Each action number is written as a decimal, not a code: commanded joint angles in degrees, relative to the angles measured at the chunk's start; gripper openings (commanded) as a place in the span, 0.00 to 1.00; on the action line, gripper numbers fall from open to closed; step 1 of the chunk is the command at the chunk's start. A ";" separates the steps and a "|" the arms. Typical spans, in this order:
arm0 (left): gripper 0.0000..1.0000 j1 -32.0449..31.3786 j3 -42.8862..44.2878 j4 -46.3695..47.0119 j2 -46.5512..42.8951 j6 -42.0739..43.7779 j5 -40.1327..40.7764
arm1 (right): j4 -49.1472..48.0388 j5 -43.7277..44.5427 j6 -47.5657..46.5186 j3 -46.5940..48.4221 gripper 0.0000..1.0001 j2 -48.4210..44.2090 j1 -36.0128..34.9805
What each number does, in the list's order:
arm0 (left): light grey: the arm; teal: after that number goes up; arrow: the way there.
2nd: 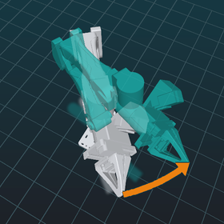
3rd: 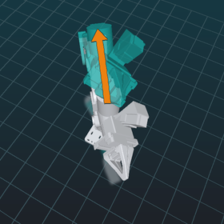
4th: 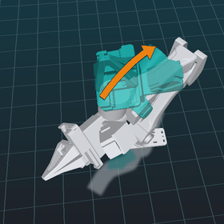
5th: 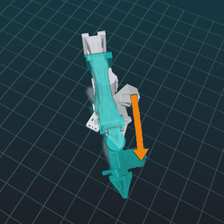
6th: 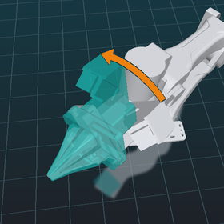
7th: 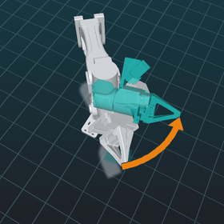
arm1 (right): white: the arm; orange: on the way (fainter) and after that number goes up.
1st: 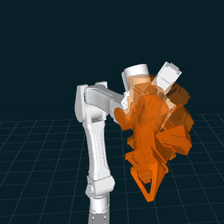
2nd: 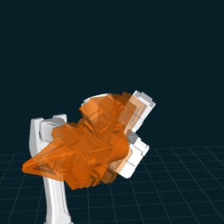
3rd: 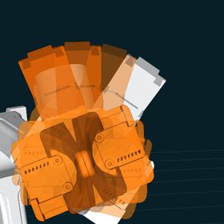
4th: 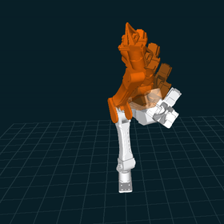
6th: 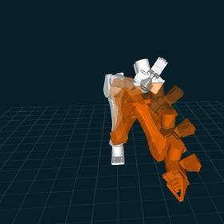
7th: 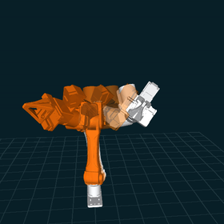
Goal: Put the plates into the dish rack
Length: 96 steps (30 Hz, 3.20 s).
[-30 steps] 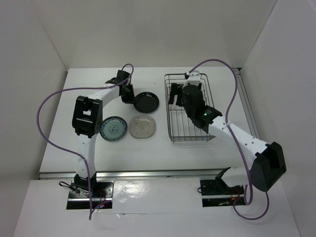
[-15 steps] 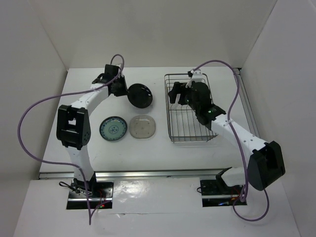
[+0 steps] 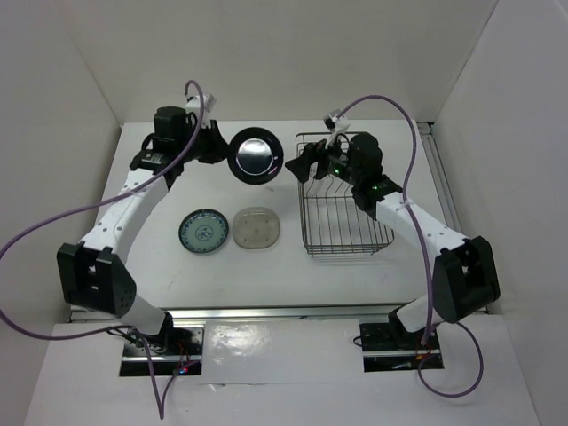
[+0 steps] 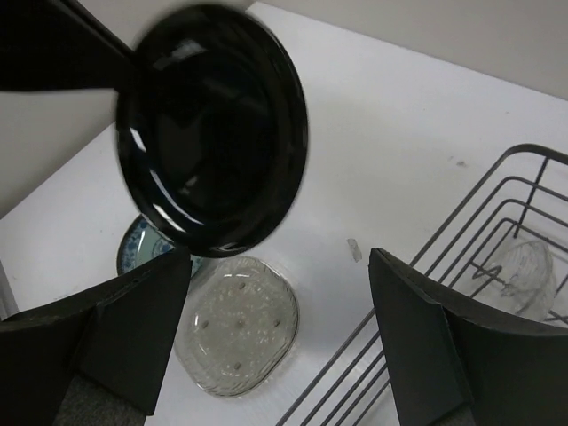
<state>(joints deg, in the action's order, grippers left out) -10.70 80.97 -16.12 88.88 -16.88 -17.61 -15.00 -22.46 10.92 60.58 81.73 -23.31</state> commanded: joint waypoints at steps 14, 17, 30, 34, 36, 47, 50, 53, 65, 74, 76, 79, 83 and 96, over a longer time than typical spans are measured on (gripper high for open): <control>0.00 -0.64 -0.99 9.18 -5.39 1.33 -17.55 | -8.73 -15.33 0.59 3.41 0.86 5.45 1.07; 0.00 -0.64 -0.99 9.18 -5.39 0.80 -18.16 | -9.95 -15.95 1.38 3.41 0.86 5.98 1.07; 0.12 -0.64 -0.91 9.54 -4.33 -2.27 -11.00 | -7.08 -12.55 3.33 7.00 0.00 7.39 1.07; 0.89 -0.64 3.66 2.42 -3.01 -3.93 0.97 | 4.08 18.99 4.10 10.52 0.00 3.97 0.55; 1.00 -0.64 4.98 -1.27 -2.49 -5.34 6.24 | 10.48 31.10 4.90 11.84 0.00 1.52 0.55; 1.00 -0.11 11.04 -9.71 0.14 -7.99 17.25 | 26.51 60.94 4.90 16.50 0.00 -2.64 4.94; 1.00 -0.11 12.63 -10.95 0.86 -7.99 17.86 | 27.92 61.05 4.90 16.42 0.00 -0.97 4.94; 1.00 -0.11 12.63 -12.00 1.38 -8.60 19.70 | 27.22 60.16 6.04 15.02 0.00 -0.35 4.94; 1.00 -0.11 14.92 -15.43 2.00 -8.60 23.32 | 25.99 60.25 6.05 14.48 0.00 5.01 -0.24; 1.00 -0.11 14.92 -15.43 2.53 -9.13 23.49 | 24.85 59.72 7.19 13.43 0.00 8.08 -0.95; 1.00 -0.11 14.92 -15.43 2.53 -9.13 22.97 | 24.23 59.72 7.19 13.43 0.00 8.87 -0.95; 1.00 -0.11 14.92 -15.43 2.53 -9.13 22.97 | 24.23 58.32 7.80 13.43 0.00 10.11 -1.47; 1.00 -0.11 14.92 -15.43 2.53 -9.13 22.97 | 24.23 58.32 7.80 13.43 0.00 11.17 -1.47; 1.00 -0.11 14.92 -15.43 2.53 -8.60 22.97 | 23.62 59.98 8.95 13.43 0.17 14.15 -4.28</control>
<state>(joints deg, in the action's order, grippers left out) -11.16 94.00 -32.21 91.18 -25.69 5.28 12.62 35.48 18.57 73.80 95.77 -26.30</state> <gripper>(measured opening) 1.000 0.164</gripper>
